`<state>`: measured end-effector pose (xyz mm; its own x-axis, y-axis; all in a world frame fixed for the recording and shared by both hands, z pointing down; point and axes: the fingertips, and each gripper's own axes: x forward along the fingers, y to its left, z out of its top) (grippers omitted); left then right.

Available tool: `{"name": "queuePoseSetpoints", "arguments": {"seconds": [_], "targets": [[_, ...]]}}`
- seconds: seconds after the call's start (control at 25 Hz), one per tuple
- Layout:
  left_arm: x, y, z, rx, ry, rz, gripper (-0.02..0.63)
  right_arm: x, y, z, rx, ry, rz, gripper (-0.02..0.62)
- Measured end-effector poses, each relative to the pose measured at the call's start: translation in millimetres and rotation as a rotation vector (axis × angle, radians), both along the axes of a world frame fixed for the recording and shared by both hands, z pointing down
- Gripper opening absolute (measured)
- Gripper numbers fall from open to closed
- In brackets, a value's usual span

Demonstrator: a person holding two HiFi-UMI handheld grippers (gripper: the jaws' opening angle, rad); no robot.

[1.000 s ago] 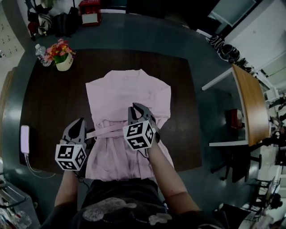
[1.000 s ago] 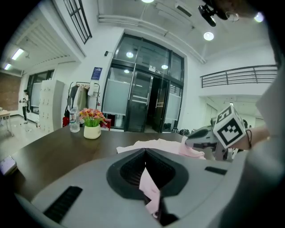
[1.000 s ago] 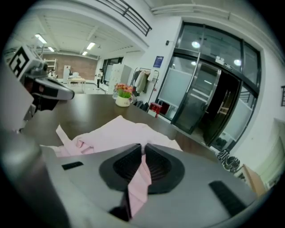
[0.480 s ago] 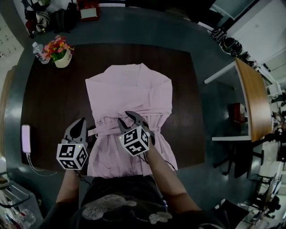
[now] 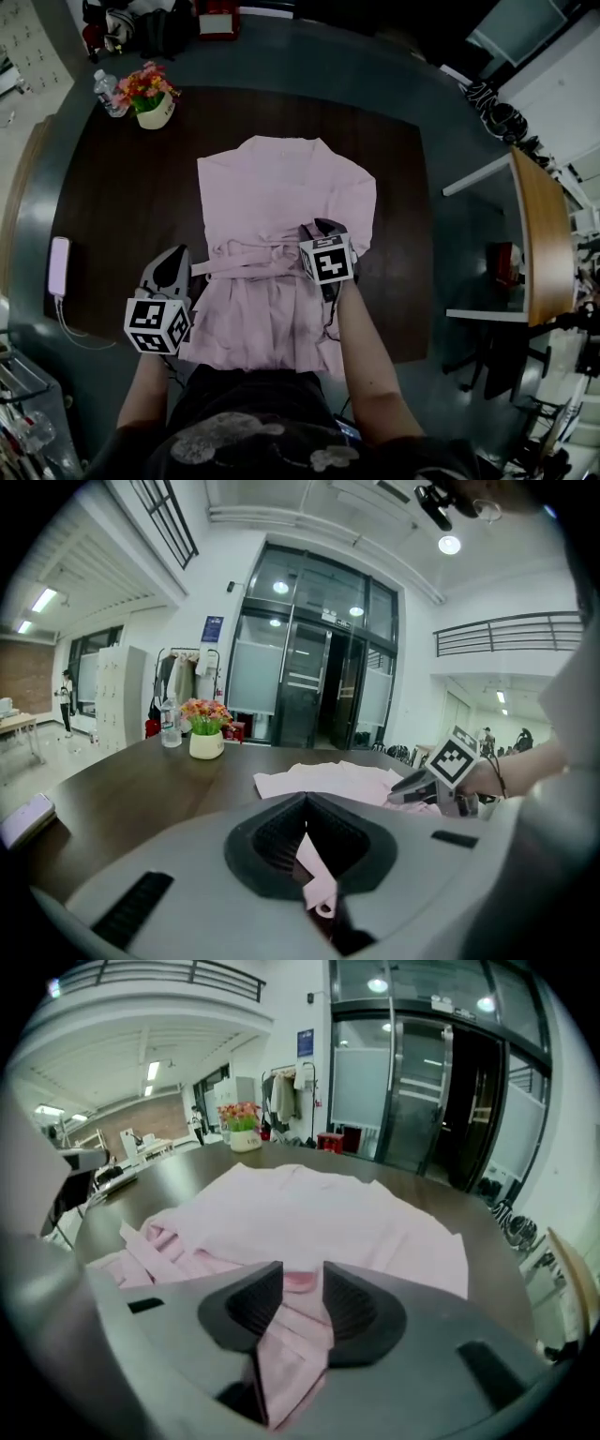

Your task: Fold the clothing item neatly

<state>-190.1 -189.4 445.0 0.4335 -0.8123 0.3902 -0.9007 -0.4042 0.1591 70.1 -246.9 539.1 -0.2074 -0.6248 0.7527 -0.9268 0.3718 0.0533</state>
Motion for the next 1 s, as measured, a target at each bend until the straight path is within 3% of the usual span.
{"name": "queuePoseSetpoints", "arguments": {"seconds": [0.04, 0.12, 0.32, 0.56, 0.8, 1.0], "targets": [[-4.5, 0.0, 2.3, -0.003, -0.001, -0.008, 0.011, -0.6, -3.6, 6.4, -0.015, 0.031, -0.004, 0.121], [-13.8, 0.5, 5.3, -0.008, 0.000, -0.020, 0.011, -0.6, -6.8, 8.5, -0.016, 0.085, 0.013, 0.005], [-41.9, -2.9, 12.1, -0.025, 0.012, -0.041, 0.011, -29.9, -16.9, -21.9, 0.050, 0.012, 0.044, 0.005], [-74.6, -18.5, 16.0, -0.028, 0.027, -0.032, 0.011, -111.9, -61.2, -59.7, 0.117, 0.023, -0.070, 0.005], [-92.5, -31.7, 30.2, -0.064, 0.035, 0.012, 0.011, -181.8, -91.5, -24.4, 0.076, 0.164, -0.212, 0.006], [-102.3, -43.7, 37.5, -0.078, 0.048, 0.027, 0.009, -217.4, -84.8, -1.9, 0.028, 0.101, -0.285, 0.098]]}}
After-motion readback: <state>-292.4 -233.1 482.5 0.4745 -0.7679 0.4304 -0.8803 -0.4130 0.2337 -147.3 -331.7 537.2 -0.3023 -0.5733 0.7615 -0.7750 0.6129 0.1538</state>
